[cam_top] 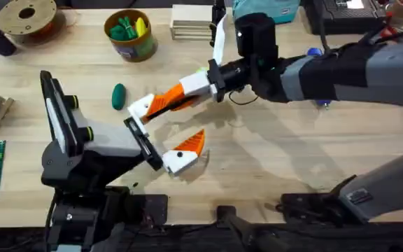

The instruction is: Pick up the gripper from the table and insert it into the empty holder that is missing its gripper. Then pick up a screw, insert it into the mounting hole, and use the screwdriver to tighten it. Finally, clean up the table by picking up the vegetable and placing it into the bucket.

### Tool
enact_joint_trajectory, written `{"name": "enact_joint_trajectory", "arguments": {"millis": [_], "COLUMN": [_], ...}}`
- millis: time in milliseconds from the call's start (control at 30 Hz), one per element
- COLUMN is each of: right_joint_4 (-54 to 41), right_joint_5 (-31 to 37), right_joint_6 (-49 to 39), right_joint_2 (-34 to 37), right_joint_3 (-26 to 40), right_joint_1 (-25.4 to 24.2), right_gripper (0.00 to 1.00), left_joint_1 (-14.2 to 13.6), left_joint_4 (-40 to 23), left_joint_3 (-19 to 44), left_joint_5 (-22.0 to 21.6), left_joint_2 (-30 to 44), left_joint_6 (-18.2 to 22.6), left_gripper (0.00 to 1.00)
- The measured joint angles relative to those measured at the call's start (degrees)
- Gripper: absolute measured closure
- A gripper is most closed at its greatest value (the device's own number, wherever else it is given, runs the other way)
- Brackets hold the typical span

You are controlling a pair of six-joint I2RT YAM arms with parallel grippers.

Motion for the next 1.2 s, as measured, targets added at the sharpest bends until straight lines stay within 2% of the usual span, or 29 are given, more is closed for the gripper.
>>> {"name": "enact_joint_trajectory", "arguments": {"millis": [700,1200], "right_joint_4": [0.2,0.1], "right_joint_5": [1.5,1.4], "right_joint_6": [1.1,1.6], "right_joint_2": [0.0,0.0], "right_joint_3": [0.0,0.0], "right_joint_1": [0.7,0.7], "right_gripper": [0.994,0.994], "left_joint_1": [1.0,1.0], "left_joint_4": [-0.7,-0.7], "left_joint_3": [0.0,0.0], "left_joint_5": [3.0,3.1], "left_joint_2": [0.0,0.0], "left_joint_6": [0.0,0.0], "left_gripper": [0.016,0.015]}}
